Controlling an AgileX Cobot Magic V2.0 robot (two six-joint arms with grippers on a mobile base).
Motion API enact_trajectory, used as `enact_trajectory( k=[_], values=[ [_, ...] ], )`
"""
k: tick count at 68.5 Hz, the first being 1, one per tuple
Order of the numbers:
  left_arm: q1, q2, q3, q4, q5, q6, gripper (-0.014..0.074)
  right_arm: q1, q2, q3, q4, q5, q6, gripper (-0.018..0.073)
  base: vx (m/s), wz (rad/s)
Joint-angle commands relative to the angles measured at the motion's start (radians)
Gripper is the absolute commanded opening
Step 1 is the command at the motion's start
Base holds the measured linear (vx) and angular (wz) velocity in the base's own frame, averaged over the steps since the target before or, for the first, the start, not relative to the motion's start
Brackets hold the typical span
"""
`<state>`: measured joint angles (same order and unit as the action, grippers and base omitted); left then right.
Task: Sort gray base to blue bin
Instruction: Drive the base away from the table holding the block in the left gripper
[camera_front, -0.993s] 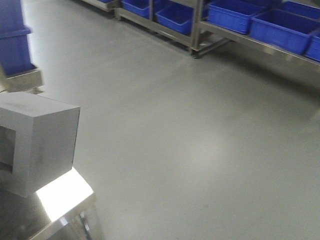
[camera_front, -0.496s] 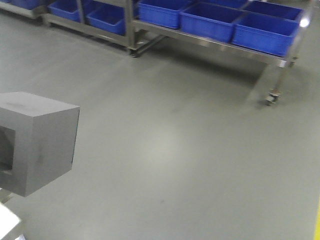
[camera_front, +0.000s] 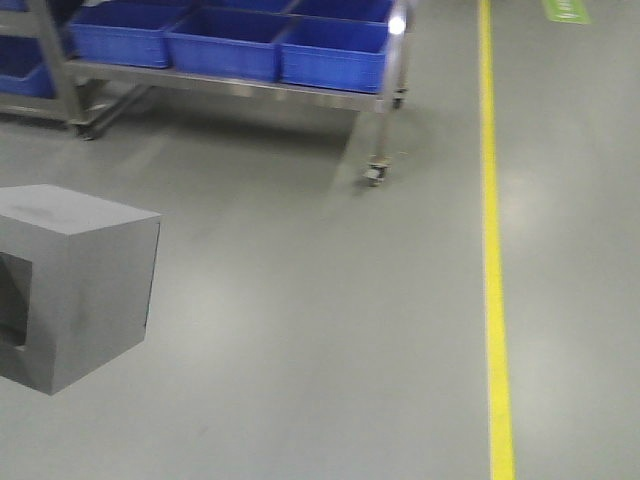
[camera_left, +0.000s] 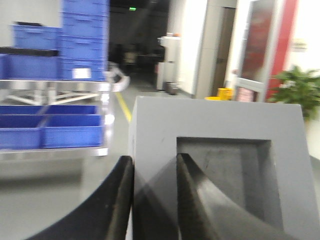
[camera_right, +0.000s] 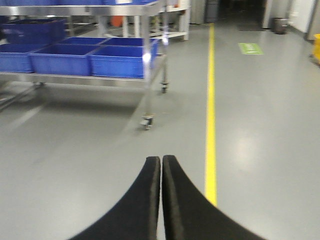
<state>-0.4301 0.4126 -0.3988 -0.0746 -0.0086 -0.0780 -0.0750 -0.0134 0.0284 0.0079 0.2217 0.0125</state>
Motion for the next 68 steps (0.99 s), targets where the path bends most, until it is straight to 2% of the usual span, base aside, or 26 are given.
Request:
enact_trajectory(
  k=[1,33,68],
  values=[
    [-0.005,0.001,-0.030,-0.005,-0.111,-0.006,0.0002,-0.005,-0.009,0.001,-0.008,-0.075,-0.012,-0.0005,0.08,-0.68],
    [-0.005,0.001,-0.030,-0.005,-0.111,-0.006,0.0002,-0.005,-0.009,0.001,-0.008,-0.075,-0.012,-0.0005,0.14,-0.39],
    [-0.005,0.001,-0.030,-0.005,-0.111,-0.006,0.0002,-0.005,-0.009,0.001,-0.008,-0.075,-0.012,-0.0005,0.28,-0.07]
  ],
)
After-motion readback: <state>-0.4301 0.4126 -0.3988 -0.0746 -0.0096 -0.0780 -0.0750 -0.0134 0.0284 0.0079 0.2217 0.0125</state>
